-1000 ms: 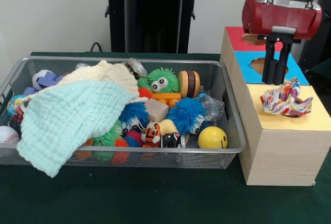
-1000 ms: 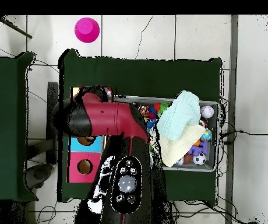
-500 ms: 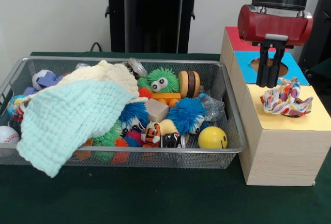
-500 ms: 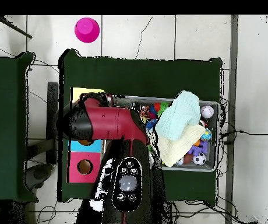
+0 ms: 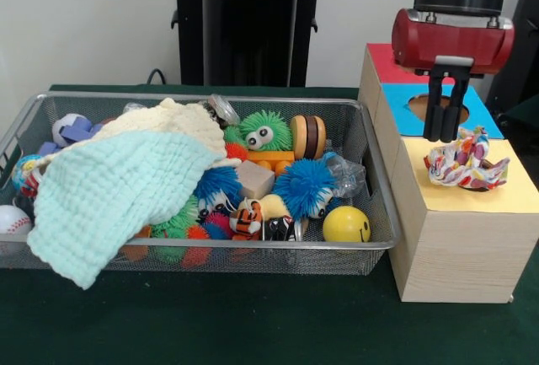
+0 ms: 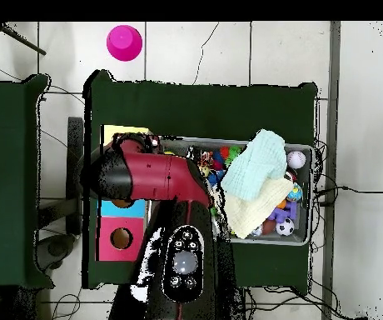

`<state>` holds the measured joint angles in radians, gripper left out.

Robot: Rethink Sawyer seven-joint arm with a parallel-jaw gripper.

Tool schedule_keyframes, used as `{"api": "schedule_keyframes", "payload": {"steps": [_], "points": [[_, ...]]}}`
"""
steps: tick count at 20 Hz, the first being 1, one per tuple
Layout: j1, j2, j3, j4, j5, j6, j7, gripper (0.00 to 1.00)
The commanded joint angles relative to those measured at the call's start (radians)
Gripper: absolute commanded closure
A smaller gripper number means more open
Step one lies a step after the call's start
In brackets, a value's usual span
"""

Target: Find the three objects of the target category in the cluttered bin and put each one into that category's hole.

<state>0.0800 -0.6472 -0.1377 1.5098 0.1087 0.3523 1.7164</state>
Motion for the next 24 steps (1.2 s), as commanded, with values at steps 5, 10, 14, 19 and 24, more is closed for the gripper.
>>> {"api": "schedule_keyframes", "payload": {"steps": [5, 10, 14, 19, 24], "points": [[-0.022, 0.025, 0.096, 0.103, 0.094, 0.143, 0.195, 1.00], [-0.042, 0.024, 0.126, 0.140, 0.152, 0.138, 0.208, 1.00], [-0.053, 0.022, 0.145, 0.169, 0.193, 0.135, 0.216, 1.00], [-0.051, 0.023, 0.159, 0.204, 0.225, 0.101, 0.216, 1.00], [-0.035, 0.037, 0.151, 0.217, 0.233, 0.114, 0.210, 1.00]]}}
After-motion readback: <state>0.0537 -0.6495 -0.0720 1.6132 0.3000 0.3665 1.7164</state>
